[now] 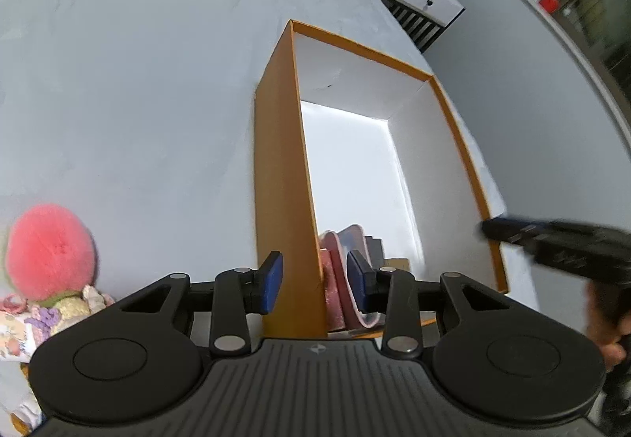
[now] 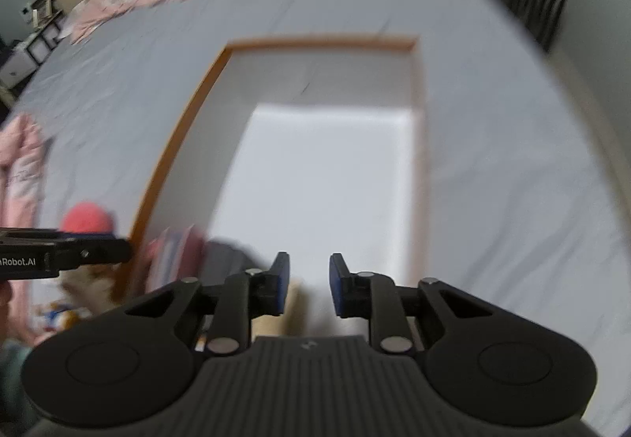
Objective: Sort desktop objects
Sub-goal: 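Open both tools and lift them out of the orange box, then grasp the plush raccoon with the left tool while the right tool grasps the crocheted bunny, then carry the raccoon and bunny over the orange box with both tools, then lower the raccoon and bunny into the orange box and open both tools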
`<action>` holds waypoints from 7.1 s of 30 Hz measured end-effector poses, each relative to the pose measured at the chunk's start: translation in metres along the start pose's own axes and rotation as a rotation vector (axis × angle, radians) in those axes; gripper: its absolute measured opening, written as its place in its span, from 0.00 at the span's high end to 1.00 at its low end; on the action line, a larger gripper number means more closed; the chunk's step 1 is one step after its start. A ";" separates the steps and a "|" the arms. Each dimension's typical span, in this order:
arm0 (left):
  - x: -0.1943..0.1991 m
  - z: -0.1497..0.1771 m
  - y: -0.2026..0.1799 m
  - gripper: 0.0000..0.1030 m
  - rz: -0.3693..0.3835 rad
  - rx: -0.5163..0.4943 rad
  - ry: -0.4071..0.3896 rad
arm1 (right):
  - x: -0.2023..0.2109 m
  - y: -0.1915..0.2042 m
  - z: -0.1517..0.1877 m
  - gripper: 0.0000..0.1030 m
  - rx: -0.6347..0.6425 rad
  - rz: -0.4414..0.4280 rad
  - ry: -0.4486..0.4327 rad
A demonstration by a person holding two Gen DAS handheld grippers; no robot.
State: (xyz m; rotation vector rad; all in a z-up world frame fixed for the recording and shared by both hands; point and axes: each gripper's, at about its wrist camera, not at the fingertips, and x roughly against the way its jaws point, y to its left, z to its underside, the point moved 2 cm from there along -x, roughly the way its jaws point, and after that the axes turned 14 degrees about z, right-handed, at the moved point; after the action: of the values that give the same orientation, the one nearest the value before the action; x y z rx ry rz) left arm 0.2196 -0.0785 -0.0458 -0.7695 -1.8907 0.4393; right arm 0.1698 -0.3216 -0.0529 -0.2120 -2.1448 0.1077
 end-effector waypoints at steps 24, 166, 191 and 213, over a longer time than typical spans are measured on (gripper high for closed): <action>0.015 0.037 -0.001 0.91 -0.130 -0.072 0.051 | -0.026 0.005 0.040 0.95 0.014 0.082 0.099; 0.006 -0.025 0.014 0.58 -0.171 -0.039 0.119 | -0.046 0.106 0.005 0.68 0.289 -0.142 0.109; -0.036 -0.007 0.003 0.59 -0.409 -0.177 0.233 | -0.090 0.091 -0.001 0.77 0.107 -0.145 0.236; 0.038 -0.021 -0.001 0.48 -0.156 -0.128 0.107 | -0.088 0.106 0.007 0.77 0.098 -0.194 0.244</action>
State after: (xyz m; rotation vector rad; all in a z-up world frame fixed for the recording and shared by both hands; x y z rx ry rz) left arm 0.2272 -0.0540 -0.0101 -0.7091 -1.8749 0.1773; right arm 0.2231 -0.2348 -0.1451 0.0389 -1.9001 0.0699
